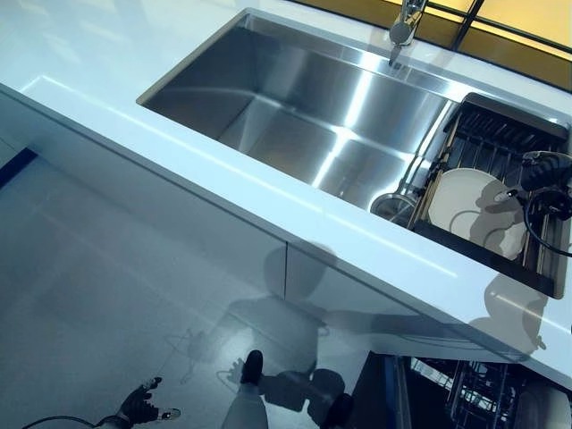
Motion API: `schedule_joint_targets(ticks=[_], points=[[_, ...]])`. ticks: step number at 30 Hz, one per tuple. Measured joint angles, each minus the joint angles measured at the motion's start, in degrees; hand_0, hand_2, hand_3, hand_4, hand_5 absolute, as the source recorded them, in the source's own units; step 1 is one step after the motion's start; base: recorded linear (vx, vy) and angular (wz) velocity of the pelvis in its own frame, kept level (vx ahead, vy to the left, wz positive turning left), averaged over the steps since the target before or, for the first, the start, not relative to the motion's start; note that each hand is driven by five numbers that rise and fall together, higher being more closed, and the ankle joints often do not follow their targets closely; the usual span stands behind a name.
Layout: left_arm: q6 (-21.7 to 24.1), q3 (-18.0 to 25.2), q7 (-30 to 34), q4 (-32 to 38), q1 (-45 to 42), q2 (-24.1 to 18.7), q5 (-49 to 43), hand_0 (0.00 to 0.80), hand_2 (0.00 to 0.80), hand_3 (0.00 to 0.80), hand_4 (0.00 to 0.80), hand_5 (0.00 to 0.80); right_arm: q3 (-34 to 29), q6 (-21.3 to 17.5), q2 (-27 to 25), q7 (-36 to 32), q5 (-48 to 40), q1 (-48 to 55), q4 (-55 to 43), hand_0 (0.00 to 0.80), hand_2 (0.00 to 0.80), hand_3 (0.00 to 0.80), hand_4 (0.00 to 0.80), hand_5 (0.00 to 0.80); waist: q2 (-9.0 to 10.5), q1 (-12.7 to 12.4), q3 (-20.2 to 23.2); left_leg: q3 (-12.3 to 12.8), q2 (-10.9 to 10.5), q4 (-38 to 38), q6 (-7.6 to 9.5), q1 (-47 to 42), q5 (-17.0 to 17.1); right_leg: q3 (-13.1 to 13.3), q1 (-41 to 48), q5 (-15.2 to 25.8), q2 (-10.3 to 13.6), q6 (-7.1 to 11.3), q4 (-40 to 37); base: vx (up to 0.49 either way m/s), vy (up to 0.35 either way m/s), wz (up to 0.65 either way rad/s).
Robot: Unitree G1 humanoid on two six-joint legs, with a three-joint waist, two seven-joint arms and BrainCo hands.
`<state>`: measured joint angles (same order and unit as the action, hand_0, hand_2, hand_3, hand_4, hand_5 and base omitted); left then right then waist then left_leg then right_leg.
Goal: Take plates into dishwasher
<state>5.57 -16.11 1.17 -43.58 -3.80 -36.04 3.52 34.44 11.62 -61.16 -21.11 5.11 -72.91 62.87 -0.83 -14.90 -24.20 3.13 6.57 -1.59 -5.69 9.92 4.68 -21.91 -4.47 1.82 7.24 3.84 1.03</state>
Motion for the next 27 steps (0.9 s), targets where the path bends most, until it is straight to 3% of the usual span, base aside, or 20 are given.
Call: schedule_joint_targets(ticks=[27], points=[[-0.1, -1.1, 0.0, 2.3, 0.1, 0.0, 2.3, 0.0, 0.0, 0.0, 0.0, 0.0, 0.3, 0.1, 1.6, 0.1, 0.5, -1.2, -0.5, 0.0, 0.0, 0.0, 0.0, 0.0, -0.69, 0.0, -0.6, 0.1, 0.1, 0.0, 0.13, 2.2, 0.3, -0.1, -2.6, 0.0, 0.2, 0.0, 0.9, -0.003, 0.0, 0.0]])
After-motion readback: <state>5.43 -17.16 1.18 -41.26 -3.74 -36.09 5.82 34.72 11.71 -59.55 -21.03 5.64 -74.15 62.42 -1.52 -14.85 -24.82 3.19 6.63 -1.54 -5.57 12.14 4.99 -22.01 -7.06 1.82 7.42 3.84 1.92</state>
